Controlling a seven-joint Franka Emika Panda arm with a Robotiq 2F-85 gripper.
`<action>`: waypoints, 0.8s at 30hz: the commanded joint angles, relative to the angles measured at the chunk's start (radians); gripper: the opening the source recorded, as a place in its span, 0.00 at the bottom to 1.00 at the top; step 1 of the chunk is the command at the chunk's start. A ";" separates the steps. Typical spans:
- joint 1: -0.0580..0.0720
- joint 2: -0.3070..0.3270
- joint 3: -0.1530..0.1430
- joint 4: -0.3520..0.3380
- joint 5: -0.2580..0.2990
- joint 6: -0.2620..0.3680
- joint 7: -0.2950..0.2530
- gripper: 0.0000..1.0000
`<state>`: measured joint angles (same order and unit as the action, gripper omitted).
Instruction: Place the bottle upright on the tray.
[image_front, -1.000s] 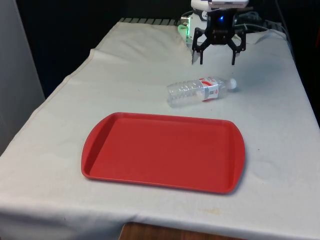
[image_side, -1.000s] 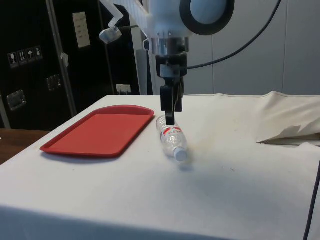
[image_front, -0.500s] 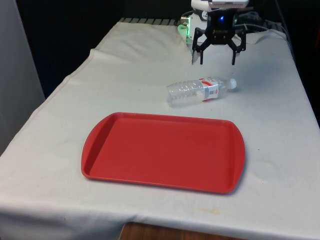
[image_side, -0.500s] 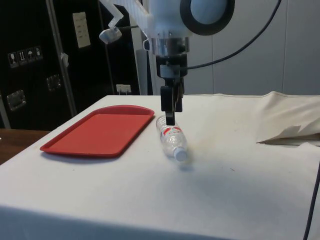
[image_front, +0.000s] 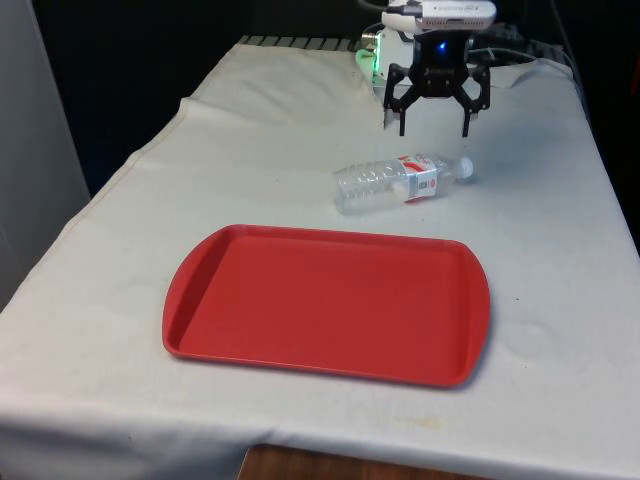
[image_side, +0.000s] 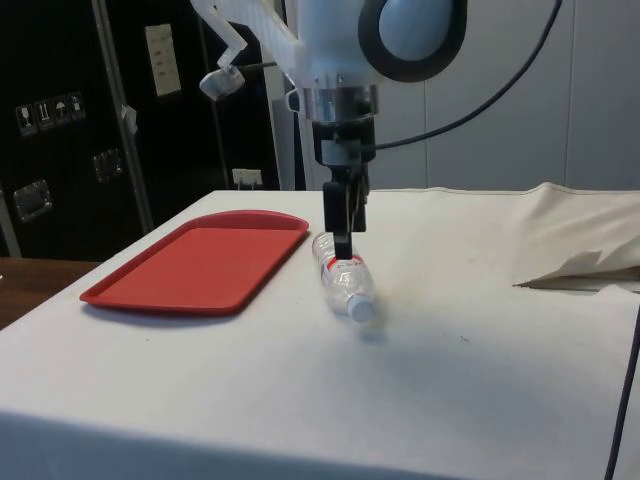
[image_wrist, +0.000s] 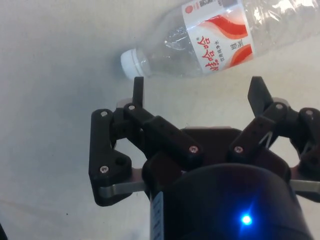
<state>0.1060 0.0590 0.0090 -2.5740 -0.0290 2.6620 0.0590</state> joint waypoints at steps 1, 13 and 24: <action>0.000 -0.001 0.000 -0.001 -0.005 0.003 -0.007 1.00; 0.000 0.000 0.001 0.000 -0.001 0.001 -0.091 1.00; 0.000 0.000 0.001 0.000 0.000 -0.001 -0.155 1.00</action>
<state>0.1060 0.0590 0.0100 -2.5740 -0.0290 2.6610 -0.0960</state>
